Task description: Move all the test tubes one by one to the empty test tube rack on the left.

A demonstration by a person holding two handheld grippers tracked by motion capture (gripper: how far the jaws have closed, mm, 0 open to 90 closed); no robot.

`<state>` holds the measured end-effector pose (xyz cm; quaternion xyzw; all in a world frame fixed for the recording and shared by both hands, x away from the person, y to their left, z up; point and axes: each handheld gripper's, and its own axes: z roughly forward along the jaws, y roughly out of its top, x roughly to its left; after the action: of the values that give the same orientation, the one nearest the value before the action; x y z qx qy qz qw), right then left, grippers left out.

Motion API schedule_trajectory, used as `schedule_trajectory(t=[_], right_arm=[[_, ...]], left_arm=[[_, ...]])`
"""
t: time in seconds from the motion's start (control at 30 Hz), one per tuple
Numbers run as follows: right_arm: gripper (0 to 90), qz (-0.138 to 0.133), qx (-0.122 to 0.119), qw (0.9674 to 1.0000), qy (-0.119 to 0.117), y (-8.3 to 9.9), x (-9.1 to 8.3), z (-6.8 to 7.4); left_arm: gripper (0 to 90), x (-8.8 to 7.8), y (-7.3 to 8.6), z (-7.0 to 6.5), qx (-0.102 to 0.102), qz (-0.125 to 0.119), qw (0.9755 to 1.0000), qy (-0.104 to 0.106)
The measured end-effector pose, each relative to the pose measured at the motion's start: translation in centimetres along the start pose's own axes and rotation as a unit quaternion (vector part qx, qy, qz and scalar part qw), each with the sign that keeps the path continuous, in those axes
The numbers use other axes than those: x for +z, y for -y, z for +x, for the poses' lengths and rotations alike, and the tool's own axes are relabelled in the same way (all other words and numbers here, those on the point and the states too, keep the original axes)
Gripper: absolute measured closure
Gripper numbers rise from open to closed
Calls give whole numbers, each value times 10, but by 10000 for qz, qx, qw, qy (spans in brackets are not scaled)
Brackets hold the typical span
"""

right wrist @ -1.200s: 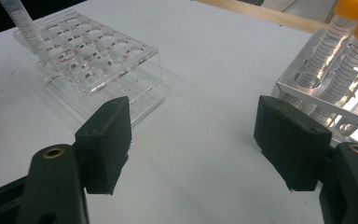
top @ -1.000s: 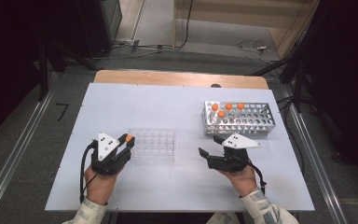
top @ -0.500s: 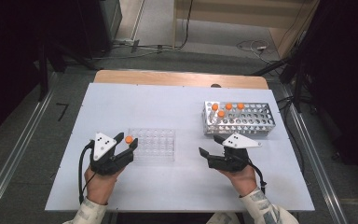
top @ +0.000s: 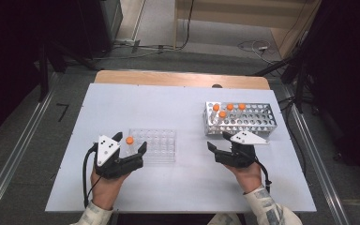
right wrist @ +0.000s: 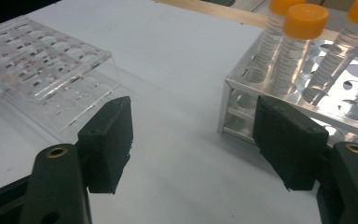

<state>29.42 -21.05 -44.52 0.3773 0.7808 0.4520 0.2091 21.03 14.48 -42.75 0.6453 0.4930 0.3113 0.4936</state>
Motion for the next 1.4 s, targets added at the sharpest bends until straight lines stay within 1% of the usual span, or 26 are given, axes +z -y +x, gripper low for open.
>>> schedule_trajectory(t=[0.1,0.2,0.37,0.43,0.53,0.67,0.83,0.97,1.03,1.23,1.4], right_arm=[[283,-3,76,9999,97,0,1,-4],[291,-41,98,9998,196,-1,1,-8],[301,-75,182,9992,341,-3,3,-15],[304,-87,232,9989,392,-4,5,-17],[312,-111,222,9985,490,-5,10,-20],[336,-95,249,9978,599,-6,16,-22],[364,-96,292,9970,709,-7,23,-28],[385,-122,222,9966,780,-10,26,-30],[394,-111,252,9964,806,-11,28,-32],[424,-125,272,9961,825,-14,32,-36],[467,-124,299,9962,812,-16,37,-38]], left_arm=[[154,-1,0,-5,46,-32,9999,83],[154,-1,1,-11,81,-19,9998,175],[157,1,4,-20,158,53,9993,341],[158,3,5,-26,186,94,9990,405],[157,4,7,-31,260,130,9984,493],[161,4,8,-35,264,162,9980,559],[161,6,11,-38,314,221,9974,610],[163,6,11,-39,315,260,9972,624],[165,6,11,-40,316,257,9972,622],[165,7,12,-41,322,292,9970,641],[166,7,12,-42,324,289,9970,643]])
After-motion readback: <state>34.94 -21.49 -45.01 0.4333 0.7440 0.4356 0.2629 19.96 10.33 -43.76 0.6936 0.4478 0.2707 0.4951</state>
